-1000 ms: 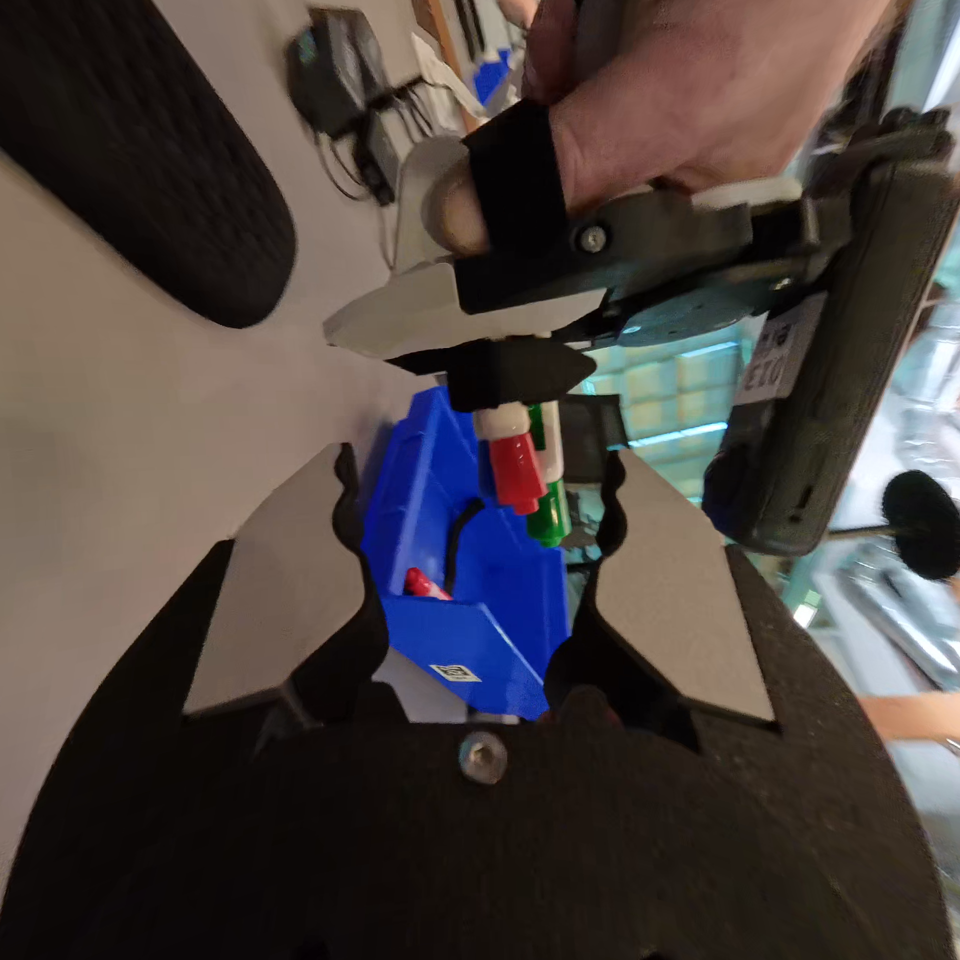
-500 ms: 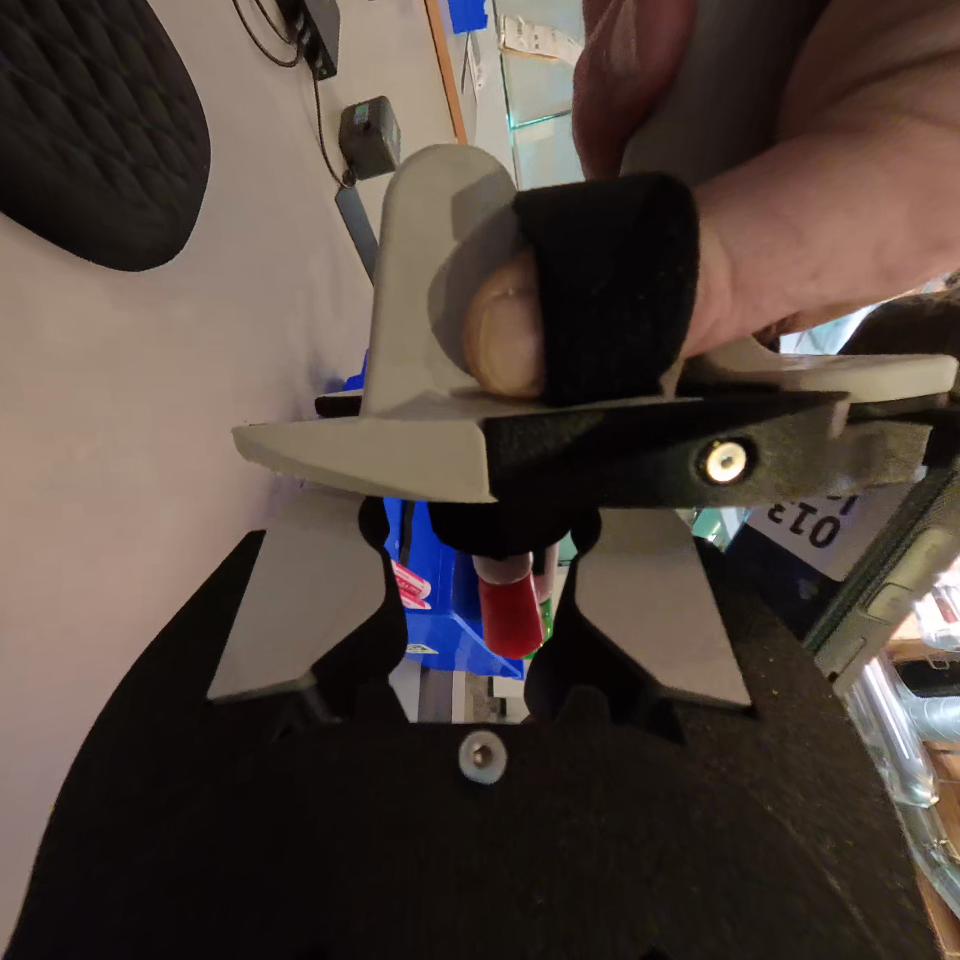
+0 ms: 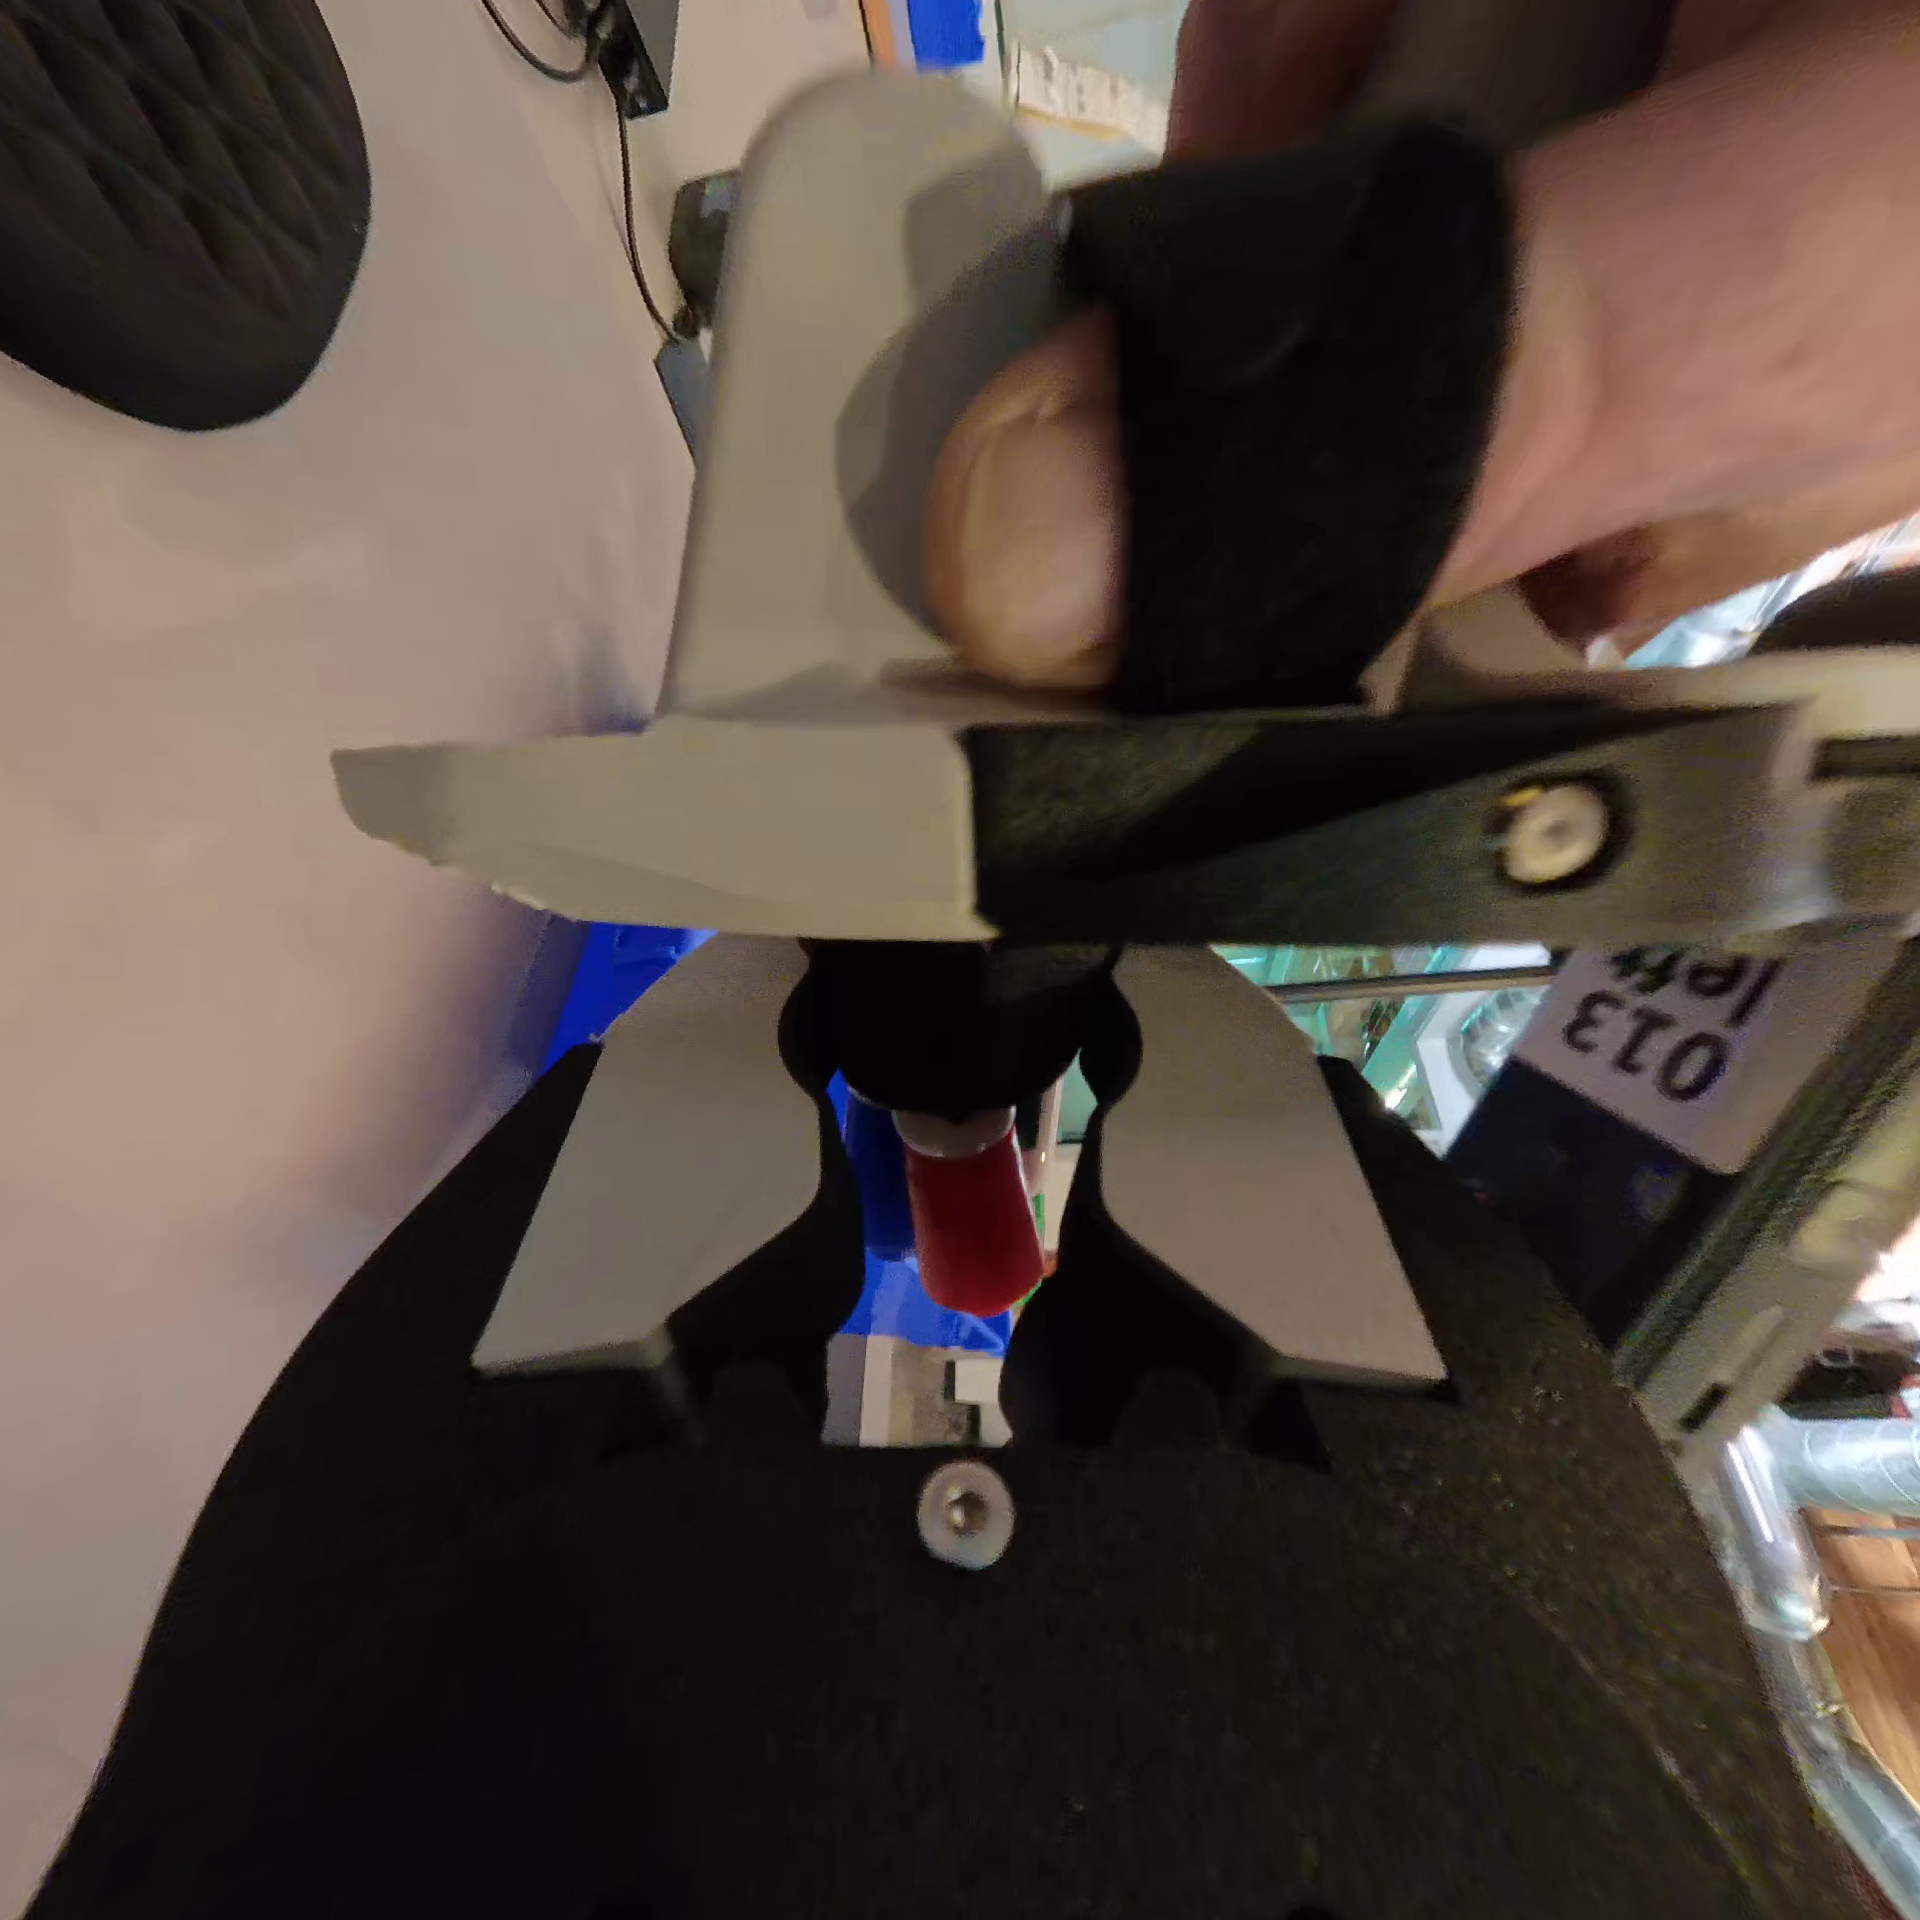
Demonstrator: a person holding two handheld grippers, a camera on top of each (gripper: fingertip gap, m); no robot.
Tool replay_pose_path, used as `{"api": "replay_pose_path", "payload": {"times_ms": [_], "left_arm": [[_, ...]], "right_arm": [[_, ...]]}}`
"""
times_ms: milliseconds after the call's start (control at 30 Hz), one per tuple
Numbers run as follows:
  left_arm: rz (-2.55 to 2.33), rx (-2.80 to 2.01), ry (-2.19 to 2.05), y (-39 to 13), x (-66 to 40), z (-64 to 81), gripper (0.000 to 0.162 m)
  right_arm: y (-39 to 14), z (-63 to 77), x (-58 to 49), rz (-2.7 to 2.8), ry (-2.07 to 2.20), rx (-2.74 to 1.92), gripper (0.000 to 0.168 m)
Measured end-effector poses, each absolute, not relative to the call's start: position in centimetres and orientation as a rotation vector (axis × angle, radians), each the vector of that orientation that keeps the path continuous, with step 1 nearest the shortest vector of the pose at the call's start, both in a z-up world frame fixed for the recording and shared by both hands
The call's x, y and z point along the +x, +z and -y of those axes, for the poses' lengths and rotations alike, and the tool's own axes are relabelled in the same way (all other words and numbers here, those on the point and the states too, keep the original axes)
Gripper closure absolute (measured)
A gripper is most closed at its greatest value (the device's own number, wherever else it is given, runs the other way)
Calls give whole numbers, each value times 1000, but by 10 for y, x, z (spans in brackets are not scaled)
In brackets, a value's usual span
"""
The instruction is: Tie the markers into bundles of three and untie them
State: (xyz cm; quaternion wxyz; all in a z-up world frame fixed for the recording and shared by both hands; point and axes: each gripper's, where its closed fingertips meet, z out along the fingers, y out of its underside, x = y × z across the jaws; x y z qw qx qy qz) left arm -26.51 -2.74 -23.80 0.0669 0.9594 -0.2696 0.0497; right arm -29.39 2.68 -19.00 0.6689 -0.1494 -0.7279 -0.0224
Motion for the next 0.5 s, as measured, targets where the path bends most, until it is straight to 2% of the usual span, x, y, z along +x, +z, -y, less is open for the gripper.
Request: {"api": "replay_pose_path", "payload": {"times_ms": [33, 100, 200, 333, 500], "left_arm": [[813, 2901, 136, -236, -266, 27, 90], [812, 2879, 78, -229, -273, 32, 76], [836, 2936, 27, -209, -280, 34, 73], [919, 3120, -4, -181, -285, 29, 79], [990, 3341, 112, -193, -273, 26, 91]], "right_arm": [[-193, -30, -294, 1649, -49, -347, 125], [-196, -35, -290, 1647, -61, -341, 125], [-193, -49, -277, 1635, -52, -398, 125], [-178, -69, -244, 1623, -59, -454, 125], [-150, -104, -163, 1604, -110, -593, 125]]}}
